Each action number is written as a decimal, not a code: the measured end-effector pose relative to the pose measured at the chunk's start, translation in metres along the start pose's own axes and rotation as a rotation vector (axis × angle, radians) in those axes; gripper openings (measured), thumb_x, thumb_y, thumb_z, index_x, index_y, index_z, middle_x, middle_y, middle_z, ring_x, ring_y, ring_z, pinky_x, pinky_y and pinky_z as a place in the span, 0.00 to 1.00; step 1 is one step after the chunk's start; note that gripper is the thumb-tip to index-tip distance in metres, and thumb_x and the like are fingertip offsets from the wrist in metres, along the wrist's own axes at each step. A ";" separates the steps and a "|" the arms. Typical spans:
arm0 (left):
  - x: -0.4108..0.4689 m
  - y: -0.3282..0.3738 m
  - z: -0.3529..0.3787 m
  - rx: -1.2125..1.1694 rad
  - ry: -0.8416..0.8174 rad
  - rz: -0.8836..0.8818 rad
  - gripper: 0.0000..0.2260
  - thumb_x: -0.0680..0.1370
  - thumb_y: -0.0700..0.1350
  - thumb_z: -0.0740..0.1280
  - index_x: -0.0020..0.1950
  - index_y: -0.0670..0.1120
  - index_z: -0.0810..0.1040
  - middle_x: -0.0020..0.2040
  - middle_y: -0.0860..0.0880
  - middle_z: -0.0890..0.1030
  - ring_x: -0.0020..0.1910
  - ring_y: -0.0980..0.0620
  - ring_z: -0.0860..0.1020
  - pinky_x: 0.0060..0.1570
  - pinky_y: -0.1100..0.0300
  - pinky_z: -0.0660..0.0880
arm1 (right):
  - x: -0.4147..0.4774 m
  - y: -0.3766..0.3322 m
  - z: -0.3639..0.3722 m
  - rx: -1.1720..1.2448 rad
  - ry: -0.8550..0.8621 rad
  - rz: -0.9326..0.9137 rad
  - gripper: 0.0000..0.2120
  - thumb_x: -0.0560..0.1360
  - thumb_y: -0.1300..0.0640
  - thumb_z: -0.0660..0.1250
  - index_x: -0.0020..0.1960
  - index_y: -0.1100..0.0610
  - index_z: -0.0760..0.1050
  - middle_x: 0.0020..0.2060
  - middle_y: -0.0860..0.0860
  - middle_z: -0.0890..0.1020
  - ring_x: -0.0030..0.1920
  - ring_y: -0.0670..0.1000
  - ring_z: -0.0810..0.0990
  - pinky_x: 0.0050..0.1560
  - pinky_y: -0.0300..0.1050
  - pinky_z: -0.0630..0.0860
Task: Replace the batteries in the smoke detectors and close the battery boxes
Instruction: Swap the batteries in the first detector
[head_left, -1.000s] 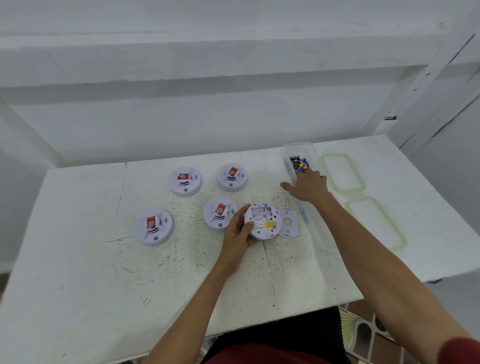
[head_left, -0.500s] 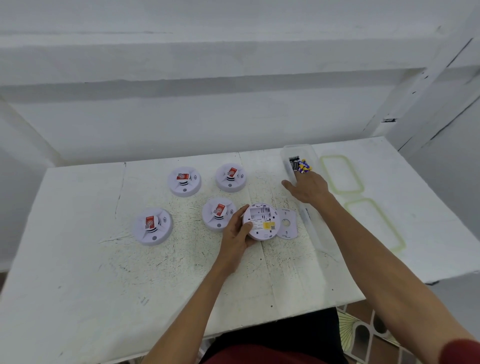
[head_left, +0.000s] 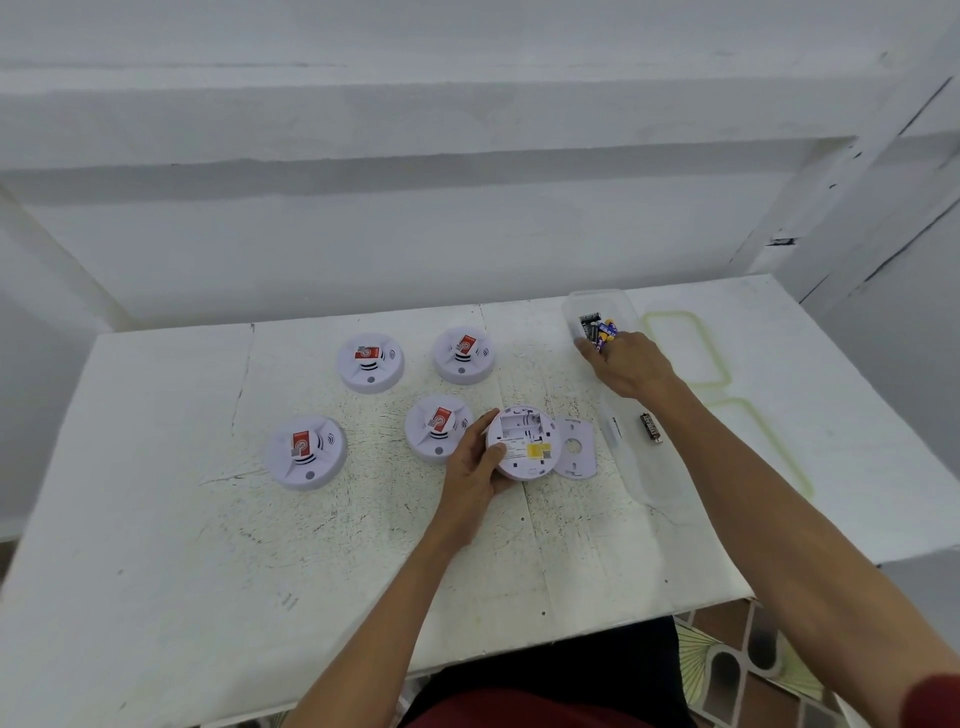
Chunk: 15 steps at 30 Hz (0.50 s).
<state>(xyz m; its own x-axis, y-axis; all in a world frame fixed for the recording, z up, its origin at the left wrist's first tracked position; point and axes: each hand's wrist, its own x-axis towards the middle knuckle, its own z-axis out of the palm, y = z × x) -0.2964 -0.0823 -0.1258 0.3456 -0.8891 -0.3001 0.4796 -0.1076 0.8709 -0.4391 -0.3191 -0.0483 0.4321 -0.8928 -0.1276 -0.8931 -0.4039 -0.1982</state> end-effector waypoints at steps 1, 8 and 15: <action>0.000 0.000 0.000 -0.001 0.001 -0.001 0.18 0.85 0.37 0.61 0.74 0.51 0.73 0.69 0.50 0.81 0.66 0.46 0.81 0.59 0.44 0.81 | 0.001 0.001 0.001 0.001 -0.003 0.018 0.34 0.82 0.37 0.48 0.26 0.60 0.63 0.26 0.55 0.70 0.30 0.53 0.71 0.31 0.45 0.64; 0.001 0.001 0.000 -0.013 -0.007 -0.006 0.18 0.85 0.37 0.61 0.75 0.50 0.72 0.69 0.49 0.80 0.66 0.47 0.81 0.58 0.46 0.82 | 0.010 0.011 -0.003 0.266 0.083 0.205 0.04 0.73 0.58 0.71 0.45 0.58 0.82 0.48 0.59 0.78 0.49 0.55 0.75 0.44 0.48 0.76; 0.000 0.002 0.000 -0.004 -0.017 -0.006 0.17 0.85 0.38 0.61 0.72 0.53 0.74 0.67 0.51 0.82 0.66 0.48 0.81 0.58 0.47 0.82 | -0.003 0.009 -0.006 0.417 0.341 0.178 0.13 0.82 0.57 0.61 0.56 0.62 0.81 0.48 0.62 0.84 0.52 0.60 0.78 0.45 0.42 0.67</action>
<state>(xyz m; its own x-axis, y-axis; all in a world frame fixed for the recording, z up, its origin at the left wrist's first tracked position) -0.2956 -0.0823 -0.1240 0.3290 -0.8957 -0.2989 0.4852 -0.1112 0.8673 -0.4492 -0.3208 -0.0436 0.1527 -0.9818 0.1130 -0.7932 -0.1899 -0.5785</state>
